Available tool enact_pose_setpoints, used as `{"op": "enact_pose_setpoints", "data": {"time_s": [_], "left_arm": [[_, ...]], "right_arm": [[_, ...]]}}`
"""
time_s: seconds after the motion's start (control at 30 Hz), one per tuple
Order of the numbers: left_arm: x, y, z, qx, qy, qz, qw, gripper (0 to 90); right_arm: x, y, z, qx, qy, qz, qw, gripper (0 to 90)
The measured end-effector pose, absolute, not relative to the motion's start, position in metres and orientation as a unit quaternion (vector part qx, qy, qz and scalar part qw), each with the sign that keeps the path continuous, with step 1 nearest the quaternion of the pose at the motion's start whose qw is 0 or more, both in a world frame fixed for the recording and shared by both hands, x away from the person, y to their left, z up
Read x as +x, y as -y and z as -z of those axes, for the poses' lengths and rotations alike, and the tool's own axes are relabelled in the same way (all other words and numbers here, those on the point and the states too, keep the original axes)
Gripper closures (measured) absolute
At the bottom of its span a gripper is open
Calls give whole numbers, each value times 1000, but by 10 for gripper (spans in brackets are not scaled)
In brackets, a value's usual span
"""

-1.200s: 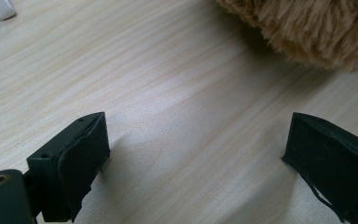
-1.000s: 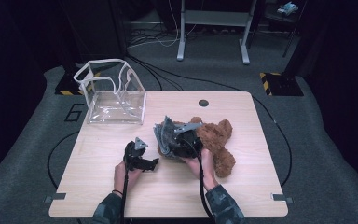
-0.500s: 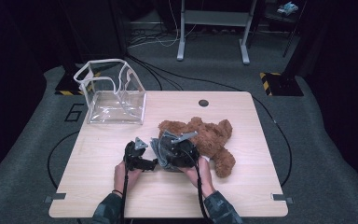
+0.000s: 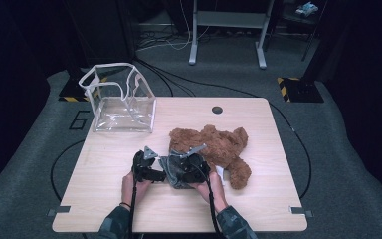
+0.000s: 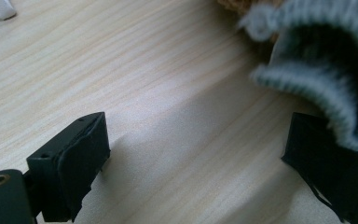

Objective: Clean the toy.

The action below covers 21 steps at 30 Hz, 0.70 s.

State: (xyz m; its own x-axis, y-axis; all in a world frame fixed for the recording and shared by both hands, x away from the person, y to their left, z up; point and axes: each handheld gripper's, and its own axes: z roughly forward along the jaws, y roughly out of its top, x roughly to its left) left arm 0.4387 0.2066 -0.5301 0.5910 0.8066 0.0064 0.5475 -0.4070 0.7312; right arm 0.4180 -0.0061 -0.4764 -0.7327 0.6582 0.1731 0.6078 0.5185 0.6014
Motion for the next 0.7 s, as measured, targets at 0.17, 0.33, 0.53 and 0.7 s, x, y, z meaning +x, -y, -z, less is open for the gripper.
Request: {"op": "enact_pose_setpoints", "data": {"time_s": [0.17, 0.33, 0.53, 0.7], "left_arm": [[439, -207, 529, 823, -411, -181, 348, 58], [438, -206, 529, 818, -418, -182, 351, 65], [436, -208, 519, 821, -423, -165, 345, 65], [438, -204, 497, 806, -419, -183, 375, 54]], "right_arm": [[415, 13, 453, 355, -861, -359, 61, 707], [418, 23, 427, 354, -854, -371, 87, 712], [419, 44, 387, 371, -829, -392, 147, 718], [428, 62, 363, 382, -812, -394, 195, 718]]}}
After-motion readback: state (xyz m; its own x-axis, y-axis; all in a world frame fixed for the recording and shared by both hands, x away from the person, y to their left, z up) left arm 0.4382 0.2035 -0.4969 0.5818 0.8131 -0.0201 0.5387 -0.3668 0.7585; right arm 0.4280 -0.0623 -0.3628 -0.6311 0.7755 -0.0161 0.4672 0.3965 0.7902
